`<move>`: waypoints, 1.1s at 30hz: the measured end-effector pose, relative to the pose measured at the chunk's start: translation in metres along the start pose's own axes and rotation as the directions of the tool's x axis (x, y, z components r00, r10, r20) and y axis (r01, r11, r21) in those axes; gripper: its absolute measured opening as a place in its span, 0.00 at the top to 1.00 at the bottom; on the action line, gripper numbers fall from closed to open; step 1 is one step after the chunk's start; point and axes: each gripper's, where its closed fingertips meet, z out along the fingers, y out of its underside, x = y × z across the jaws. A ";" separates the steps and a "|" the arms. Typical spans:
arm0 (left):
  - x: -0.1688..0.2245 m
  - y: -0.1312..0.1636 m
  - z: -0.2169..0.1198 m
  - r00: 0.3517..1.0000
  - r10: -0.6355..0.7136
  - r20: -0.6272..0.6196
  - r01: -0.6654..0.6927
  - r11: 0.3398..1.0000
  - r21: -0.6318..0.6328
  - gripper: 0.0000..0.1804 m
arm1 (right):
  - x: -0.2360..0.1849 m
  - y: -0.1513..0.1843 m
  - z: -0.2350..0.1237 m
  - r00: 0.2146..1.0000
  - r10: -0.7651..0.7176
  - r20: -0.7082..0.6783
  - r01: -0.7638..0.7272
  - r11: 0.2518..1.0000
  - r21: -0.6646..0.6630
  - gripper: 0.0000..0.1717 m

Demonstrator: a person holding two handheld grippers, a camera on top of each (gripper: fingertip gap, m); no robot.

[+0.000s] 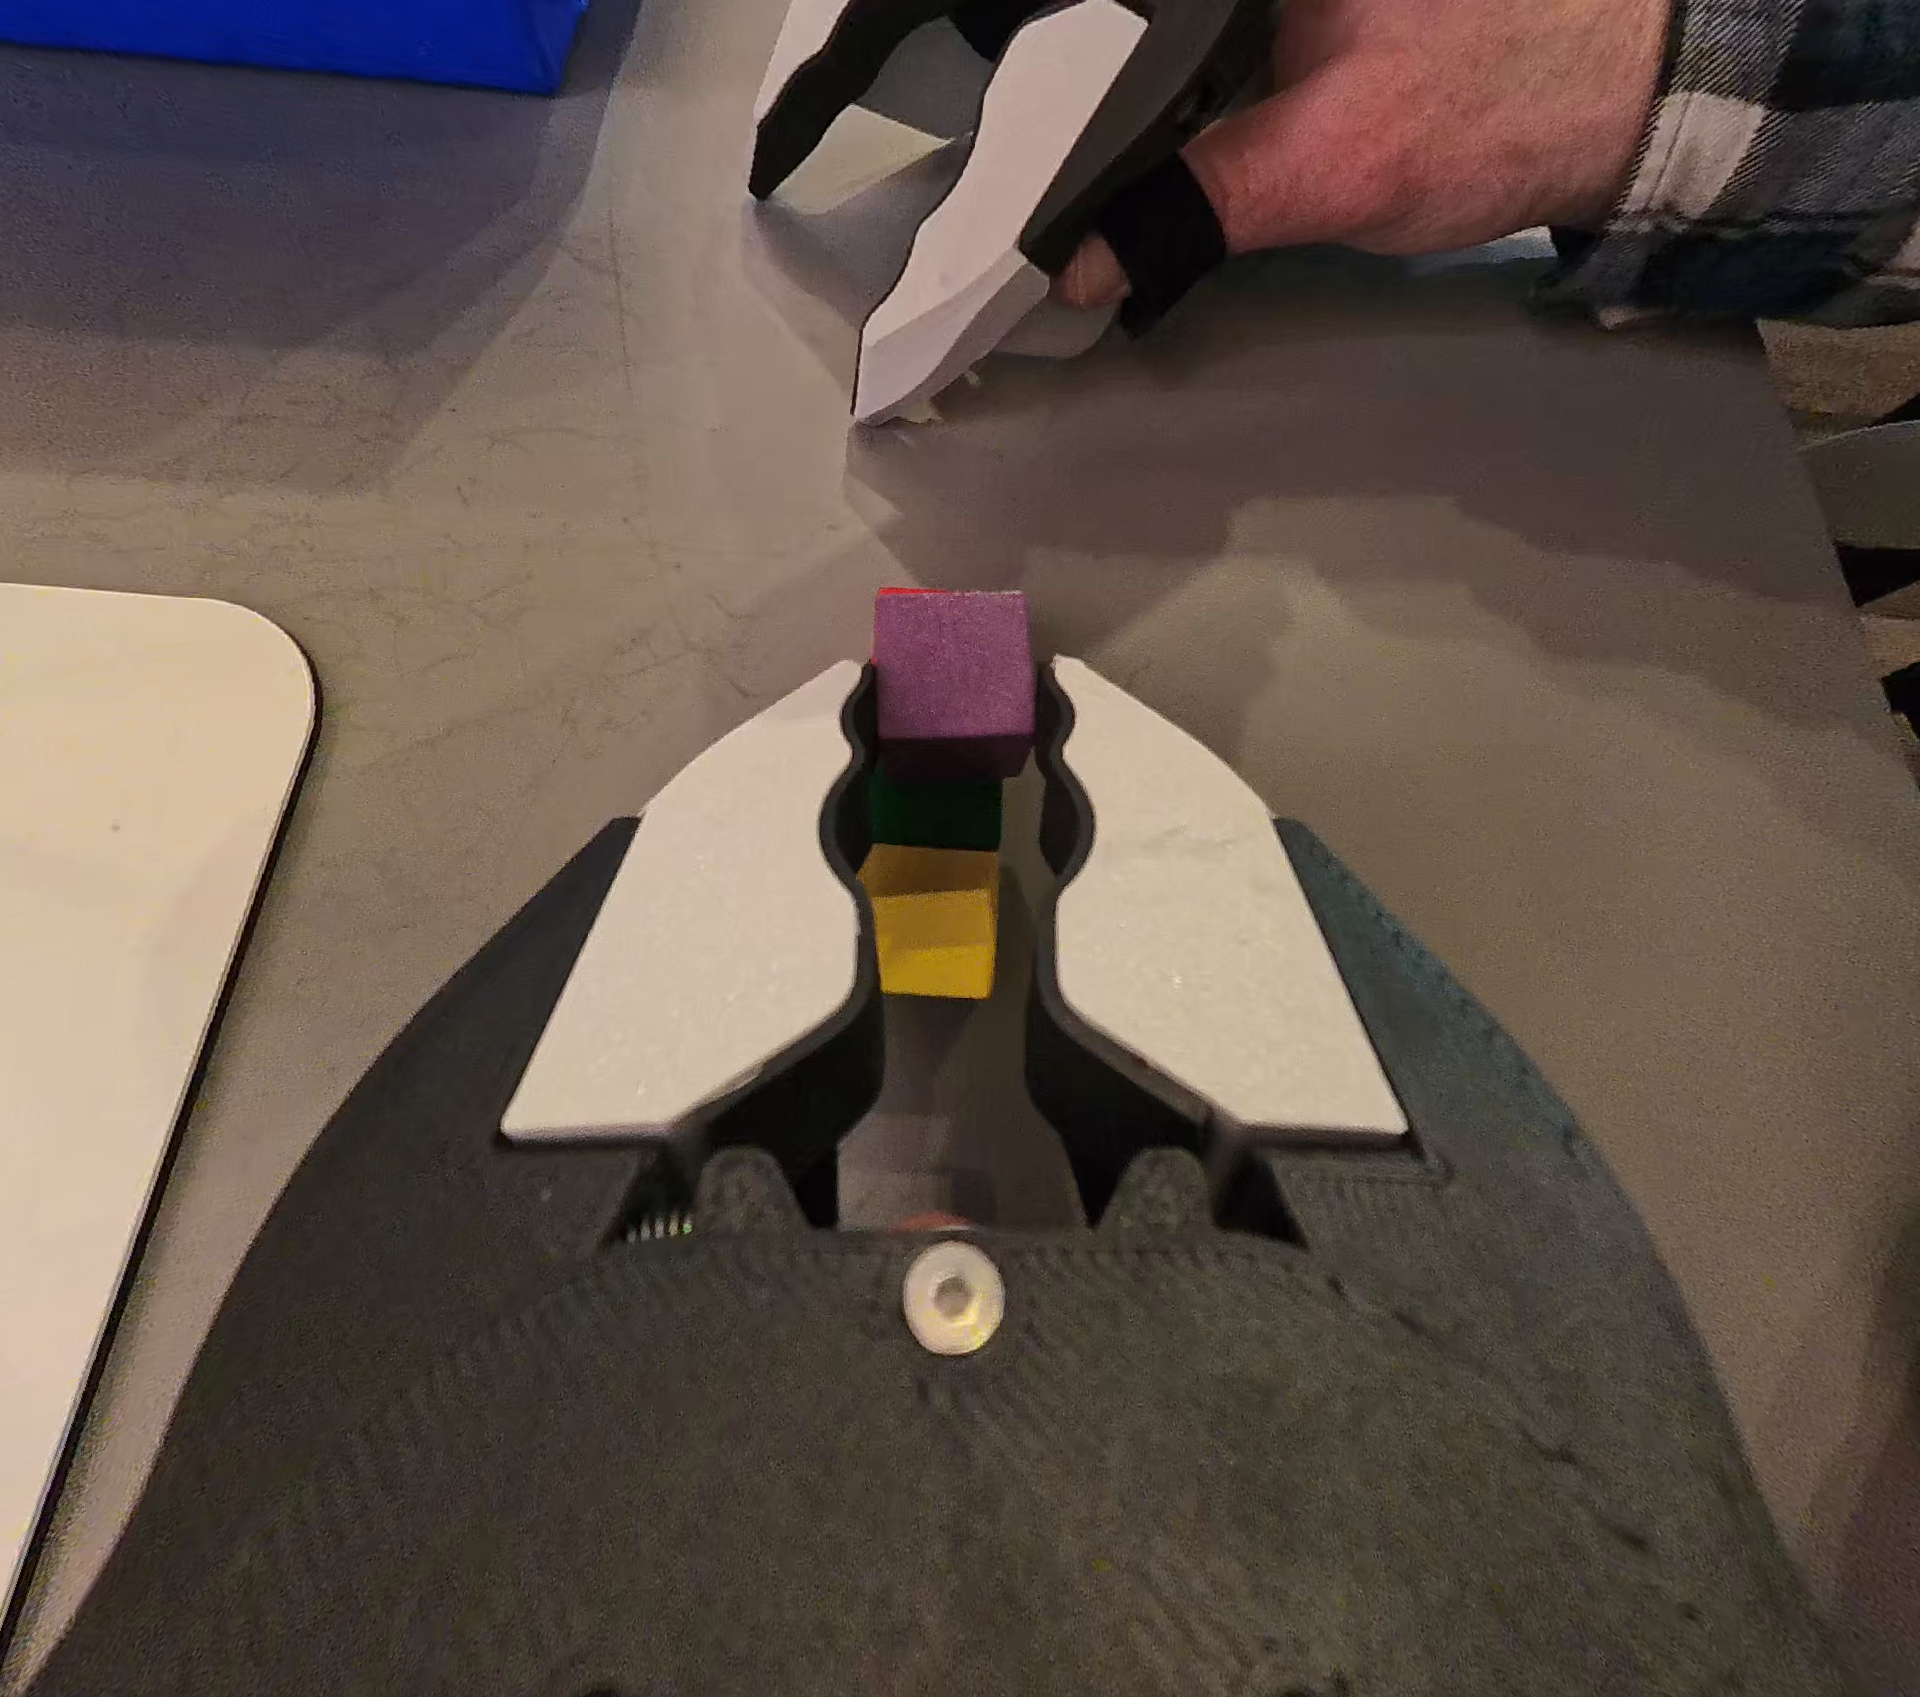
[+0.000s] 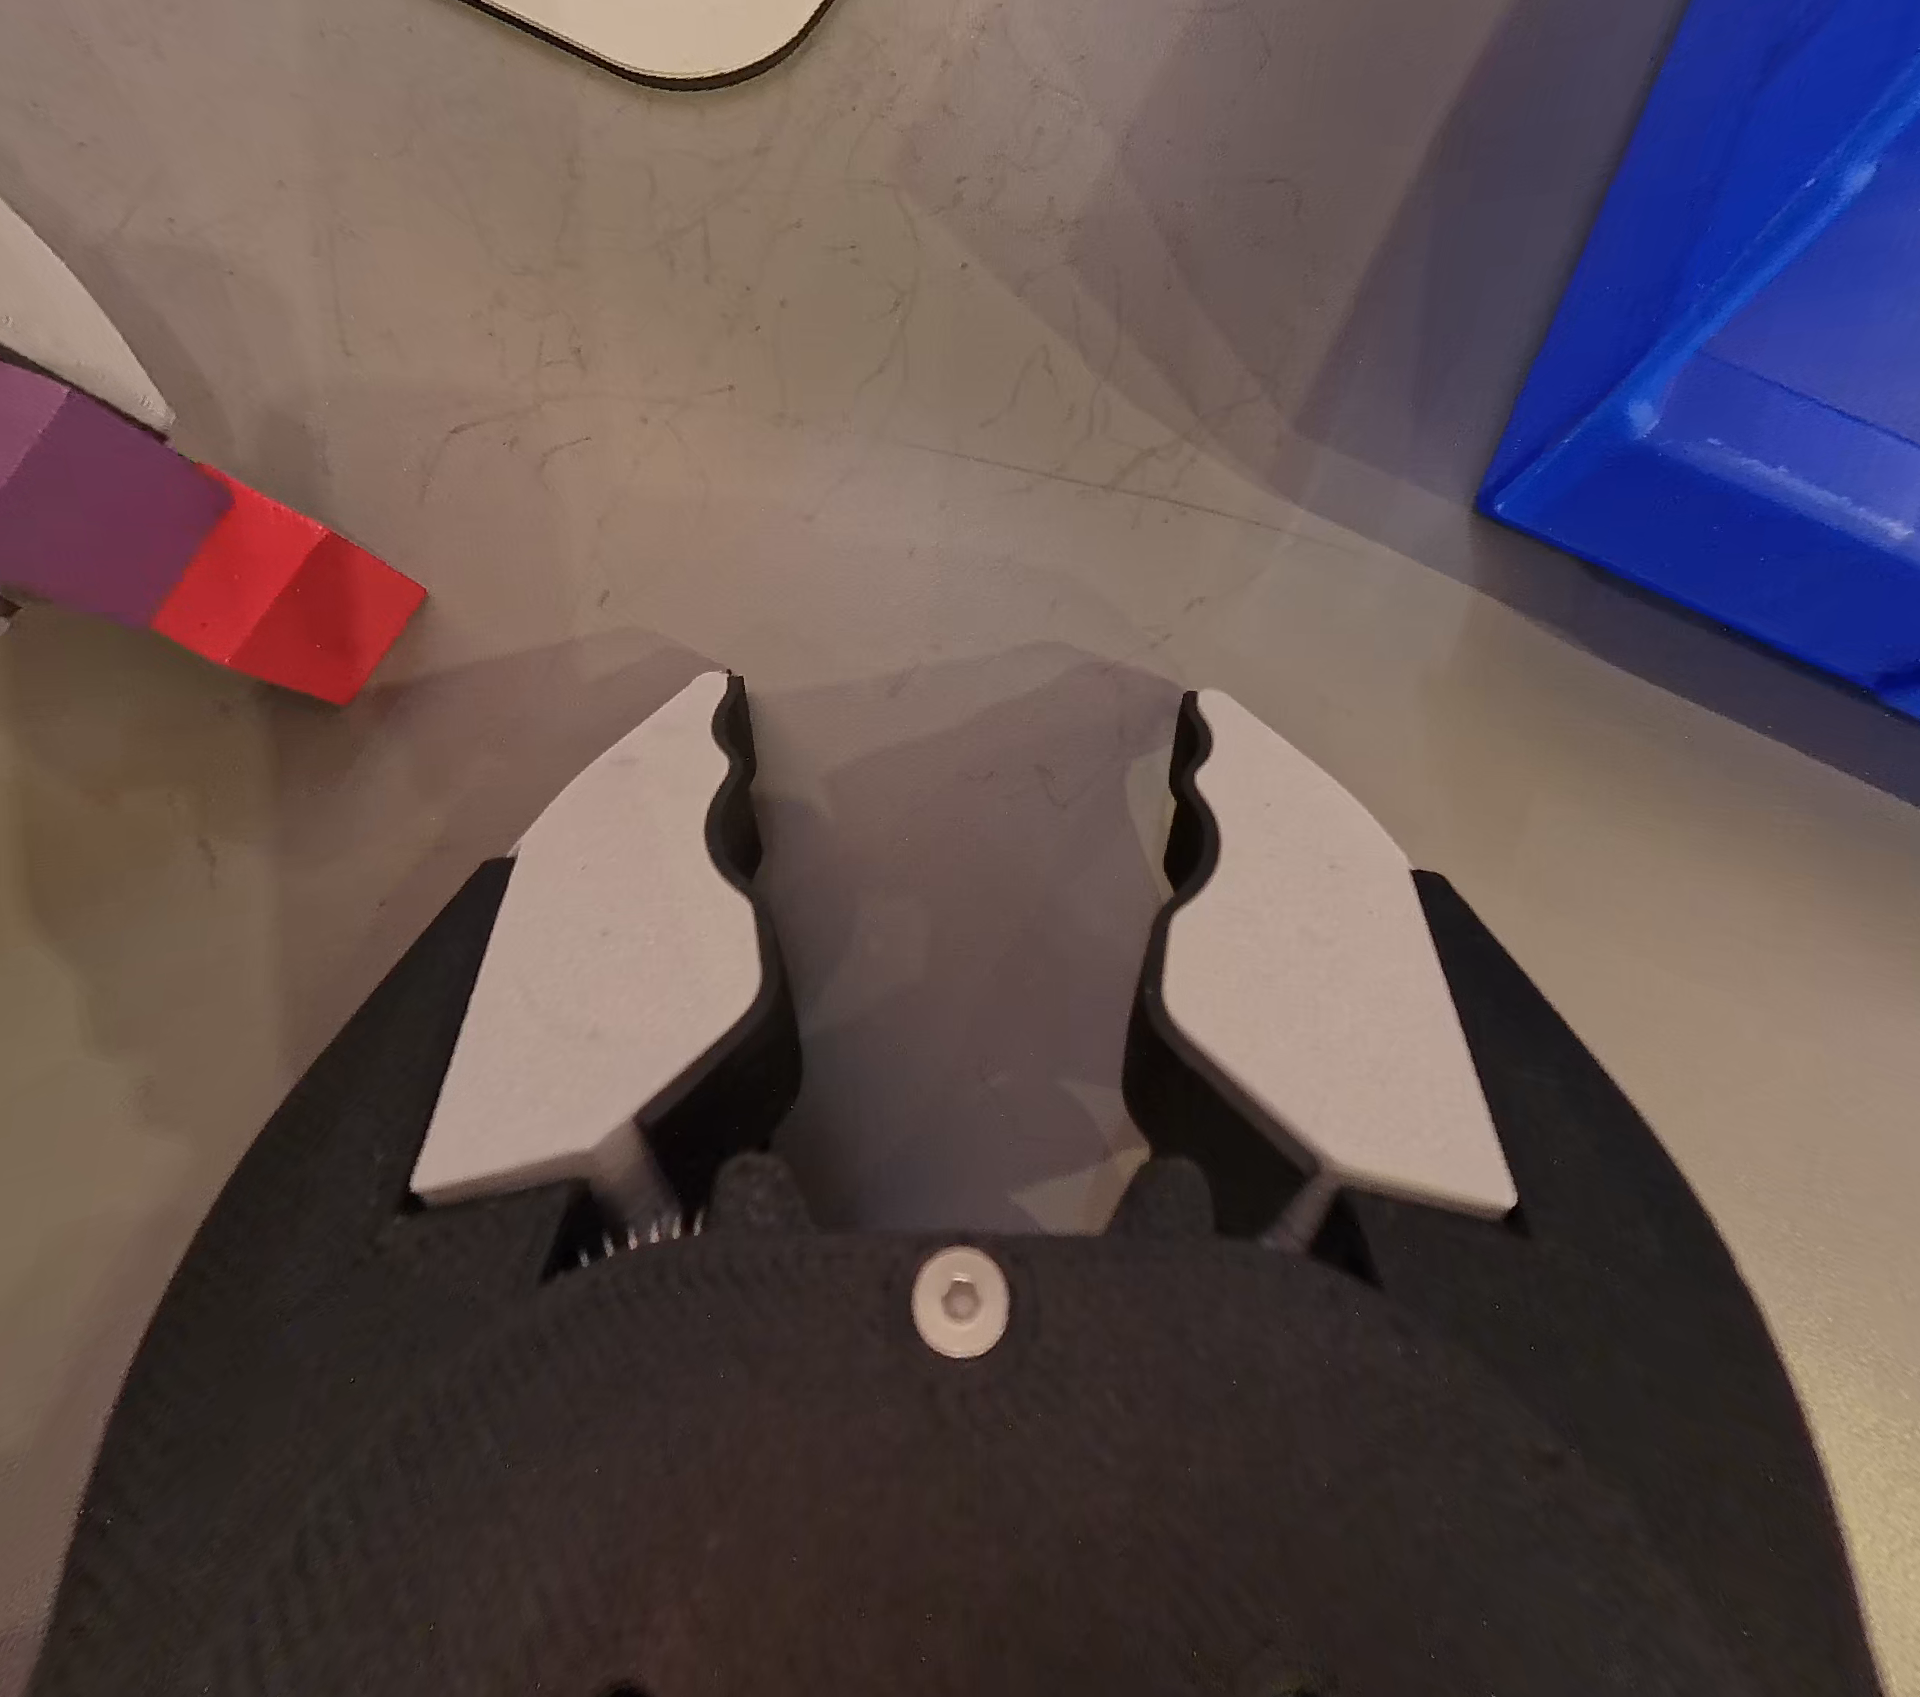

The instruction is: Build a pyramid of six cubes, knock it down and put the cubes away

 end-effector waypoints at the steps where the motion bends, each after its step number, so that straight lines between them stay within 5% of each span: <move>1: -0.001 0.000 0.000 1.000 -0.005 -0.002 0.005 1.000 0.002 0.85 | 0.000 0.000 0.000 1.000 0.000 0.000 0.000 1.000 0.000 0.55; 9: -0.005 -0.001 -0.022 0.999 -0.019 0.029 0.019 1.000 0.011 0.68 | 0.000 0.000 0.000 1.000 0.000 0.001 0.000 1.000 0.000 0.55; 12: -0.008 -0.011 -0.069 0.995 0.017 0.095 -0.024 0.997 0.069 0.73 | 0.000 0.000 0.000 1.000 0.001 0.001 -0.001 1.000 0.000 0.55; 16: -0.050 -0.005 -0.167 0.942 0.000 0.337 -0.023 0.998 0.063 0.76 | 0.000 0.000 0.000 1.000 0.003 -0.002 -0.003 1.000 0.001 0.56; 21: -0.137 0.050 -0.301 0.759 -0.002 0.651 0.082 0.992 -0.092 0.77 | 0.001 0.000 -0.001 1.000 0.007 -0.005 -0.007 1.000 0.002 0.56; 24: -0.182 0.091 -0.352 0.710 -0.016 0.704 0.179 0.971 -0.159 0.75 | 0.001 0.000 -0.001 1.000 0.008 -0.005 -0.008 1.000 0.002 0.57; 33: -0.274 0.224 -0.370 0.787 0.081 0.611 0.356 0.749 -0.558 0.69 | 0.001 0.001 -0.001 1.000 0.011 -0.007 -0.011 1.000 0.002 0.57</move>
